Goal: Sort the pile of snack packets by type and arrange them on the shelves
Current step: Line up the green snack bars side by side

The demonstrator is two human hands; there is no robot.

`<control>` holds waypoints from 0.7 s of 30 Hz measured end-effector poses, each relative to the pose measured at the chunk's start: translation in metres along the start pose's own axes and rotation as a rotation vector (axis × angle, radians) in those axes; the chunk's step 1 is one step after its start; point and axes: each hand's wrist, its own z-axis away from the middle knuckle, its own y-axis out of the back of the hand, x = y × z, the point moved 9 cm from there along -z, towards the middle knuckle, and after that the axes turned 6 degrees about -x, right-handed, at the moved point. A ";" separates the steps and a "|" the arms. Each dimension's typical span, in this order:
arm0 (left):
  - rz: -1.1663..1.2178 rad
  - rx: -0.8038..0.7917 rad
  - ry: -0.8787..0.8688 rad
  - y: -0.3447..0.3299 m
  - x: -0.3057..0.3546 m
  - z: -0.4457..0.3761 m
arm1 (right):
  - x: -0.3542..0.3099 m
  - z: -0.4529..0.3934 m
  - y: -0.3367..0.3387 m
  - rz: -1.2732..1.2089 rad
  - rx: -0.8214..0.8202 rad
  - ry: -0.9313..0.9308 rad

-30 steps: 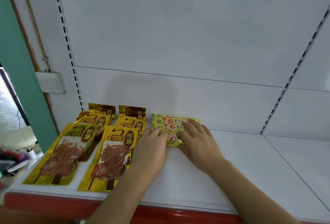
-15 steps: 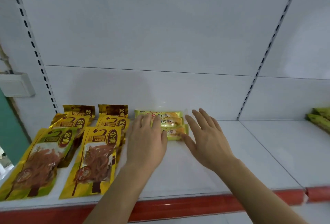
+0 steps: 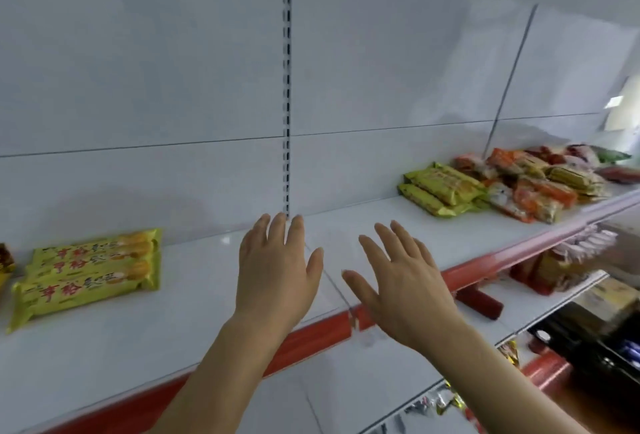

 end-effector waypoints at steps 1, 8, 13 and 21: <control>0.012 -0.002 -0.018 -0.008 0.025 -0.007 | 0.027 0.005 0.004 -0.001 -0.006 -0.018; 0.061 -0.059 -0.094 -0.061 0.180 -0.058 | 0.202 0.016 0.025 -0.013 0.007 -0.147; 0.058 -0.066 -0.143 -0.083 0.243 -0.107 | 0.283 -0.015 0.017 -0.068 0.054 -0.181; 0.081 -0.126 -0.109 -0.141 0.283 -0.213 | 0.355 -0.107 -0.007 -0.073 0.116 -0.136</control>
